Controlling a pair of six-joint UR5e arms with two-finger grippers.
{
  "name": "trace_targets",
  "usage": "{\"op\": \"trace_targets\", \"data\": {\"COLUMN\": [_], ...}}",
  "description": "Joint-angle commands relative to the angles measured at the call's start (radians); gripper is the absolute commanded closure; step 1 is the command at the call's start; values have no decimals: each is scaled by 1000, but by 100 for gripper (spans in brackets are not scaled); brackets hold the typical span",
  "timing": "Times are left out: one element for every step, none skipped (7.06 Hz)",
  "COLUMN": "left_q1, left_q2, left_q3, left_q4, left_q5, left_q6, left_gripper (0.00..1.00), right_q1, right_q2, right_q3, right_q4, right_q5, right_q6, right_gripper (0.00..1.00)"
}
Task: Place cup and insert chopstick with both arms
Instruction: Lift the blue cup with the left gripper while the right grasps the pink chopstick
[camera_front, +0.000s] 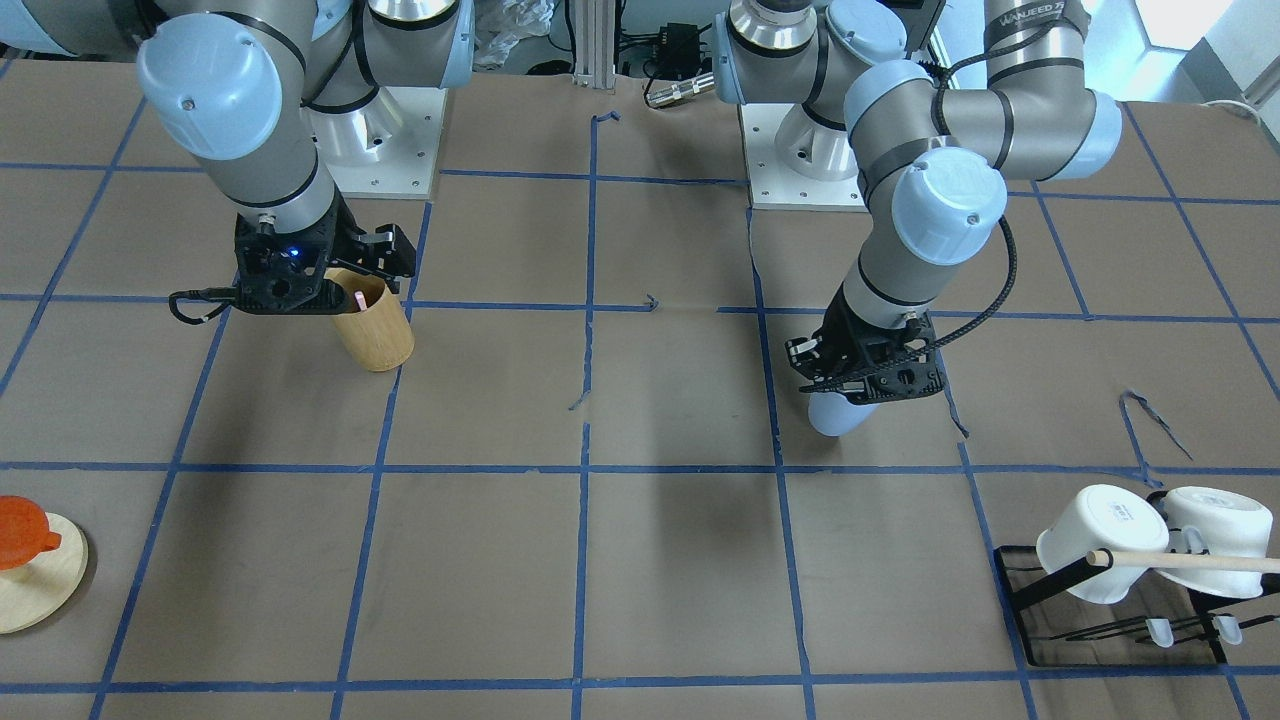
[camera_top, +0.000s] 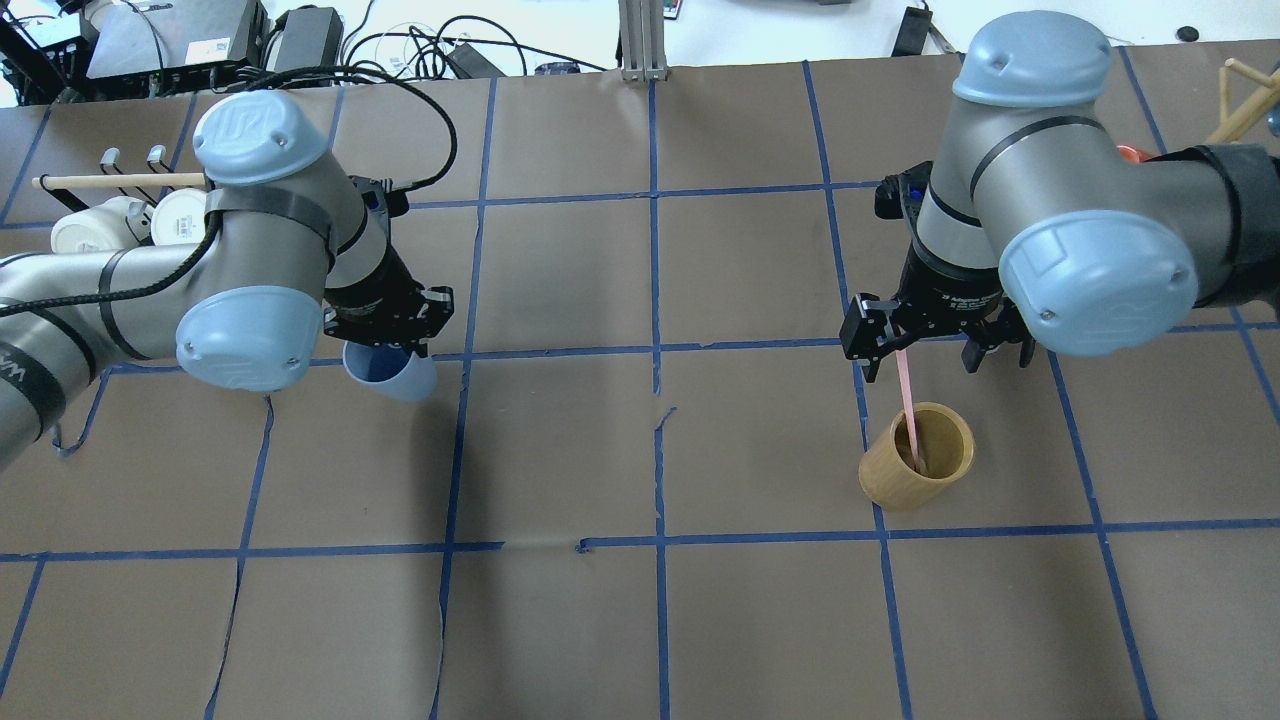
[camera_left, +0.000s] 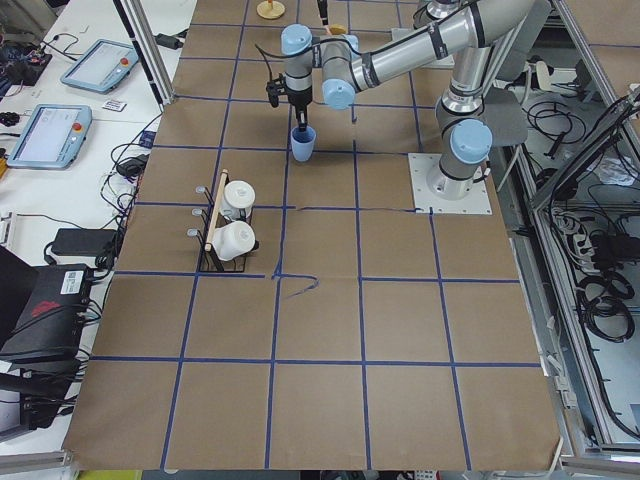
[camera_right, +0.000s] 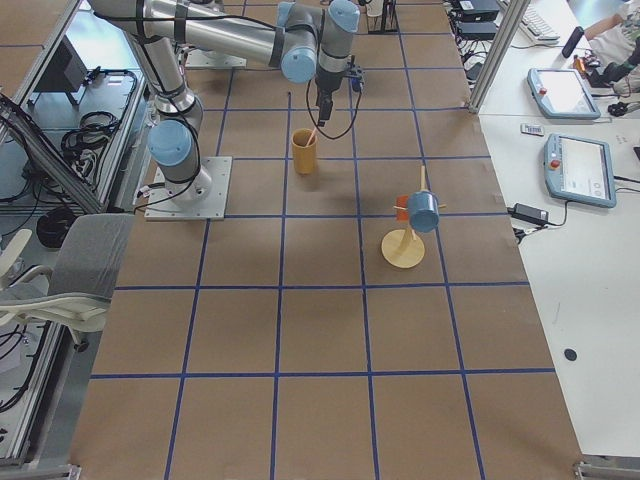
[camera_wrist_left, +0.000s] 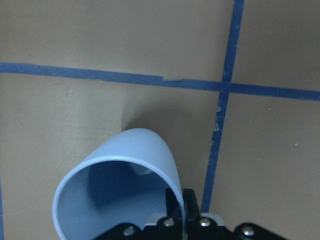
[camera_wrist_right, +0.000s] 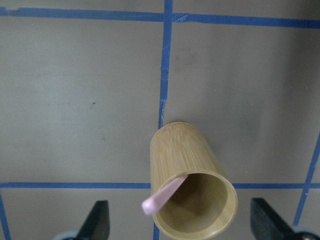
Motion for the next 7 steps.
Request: {"op": "trace_targets", "data": {"left_q1": [-141,-197,-247,-288,-322,-336,-344], "left_q2": [-71,-129,-192,-253,-313,-370,-410], "left_q3": [135,195,264,339,408,452,467], "left_q4": [-26,-21,-2,17,18,28,78], "left_q5": [-33,-34,-34,-34,-34,-34,-35], "left_q6": [-217,-301,-332,-371,-409,-441,-445], "left_gripper": [100,100,100,100,100,100,100], "right_q1": [0,0,7,7,7,8,7], "right_q2": [1,10,12,12,12,12,13], "right_q3": [23,15,16,16,16,16,16], "right_q4": [-16,-25,-43,-69,-69,-69,-69], "right_q5": [4,11,11,14,14,14,14], "right_q6": [-2,-2,0,-6,-7,-5,-3], "right_gripper": [30,41,45,46,53,54,54]}}
